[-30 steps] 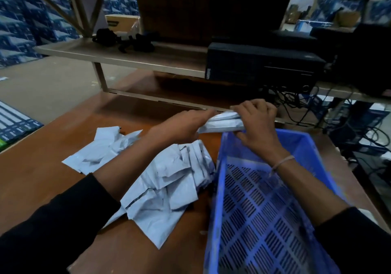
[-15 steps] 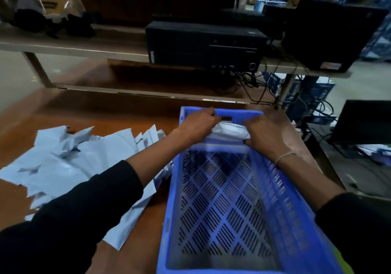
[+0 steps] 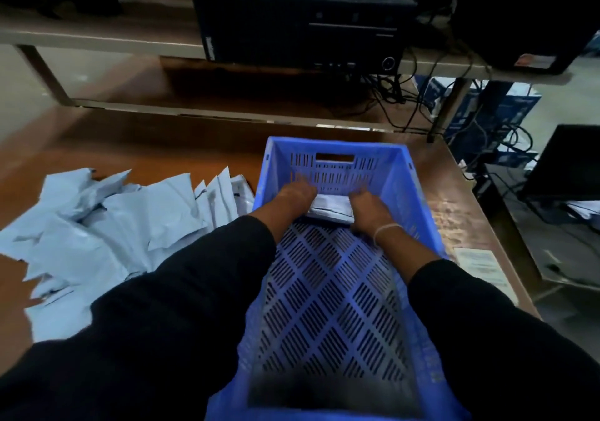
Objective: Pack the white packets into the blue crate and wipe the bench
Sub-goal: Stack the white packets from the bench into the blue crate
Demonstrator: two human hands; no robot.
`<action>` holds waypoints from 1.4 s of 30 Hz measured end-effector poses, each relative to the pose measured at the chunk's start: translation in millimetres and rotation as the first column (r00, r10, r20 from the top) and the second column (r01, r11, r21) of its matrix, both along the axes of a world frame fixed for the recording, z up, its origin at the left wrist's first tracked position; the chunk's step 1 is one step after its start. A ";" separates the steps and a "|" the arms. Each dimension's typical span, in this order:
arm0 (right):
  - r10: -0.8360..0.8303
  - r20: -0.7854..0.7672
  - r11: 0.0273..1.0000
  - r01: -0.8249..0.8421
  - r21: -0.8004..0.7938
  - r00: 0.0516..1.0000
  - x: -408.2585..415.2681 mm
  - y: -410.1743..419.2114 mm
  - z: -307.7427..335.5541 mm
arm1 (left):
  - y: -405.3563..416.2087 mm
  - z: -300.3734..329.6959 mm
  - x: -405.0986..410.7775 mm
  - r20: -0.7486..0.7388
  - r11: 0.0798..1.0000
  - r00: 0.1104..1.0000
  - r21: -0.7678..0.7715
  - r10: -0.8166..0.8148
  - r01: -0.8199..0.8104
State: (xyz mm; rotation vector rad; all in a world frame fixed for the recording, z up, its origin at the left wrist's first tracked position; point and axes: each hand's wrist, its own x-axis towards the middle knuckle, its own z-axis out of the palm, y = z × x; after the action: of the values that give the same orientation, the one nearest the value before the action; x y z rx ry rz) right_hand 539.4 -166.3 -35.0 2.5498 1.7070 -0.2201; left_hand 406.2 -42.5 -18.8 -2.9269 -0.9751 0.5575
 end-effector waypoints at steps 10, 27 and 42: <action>-0.051 -0.074 0.996 0.056 0.066 0.996 4.1 5.1 -22.5 | -1.3 -18.6 -5.3 0.134 0.988 0.980 -0.062 0.148 -0.141; -0.061 -0.596 0.900 0.302 0.314 0.801 -57.0 -10.6 79.7 | -29.0 65.9 -122.1 0.776 0.783 0.424 -0.585 0.466 0.211; 0.096 -0.530 0.991 -0.029 0.134 0.842 -275.6 116.8 86.3 | 37.0 23.8 -334.6 0.644 0.643 0.017 -0.762 0.765 -0.081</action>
State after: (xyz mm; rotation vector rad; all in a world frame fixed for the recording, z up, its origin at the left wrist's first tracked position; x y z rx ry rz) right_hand 263.8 -49.5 51.3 2.6796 2.0224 -0.9370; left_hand 71.6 -5.5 5.0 -3.0486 -2.2285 -1.8403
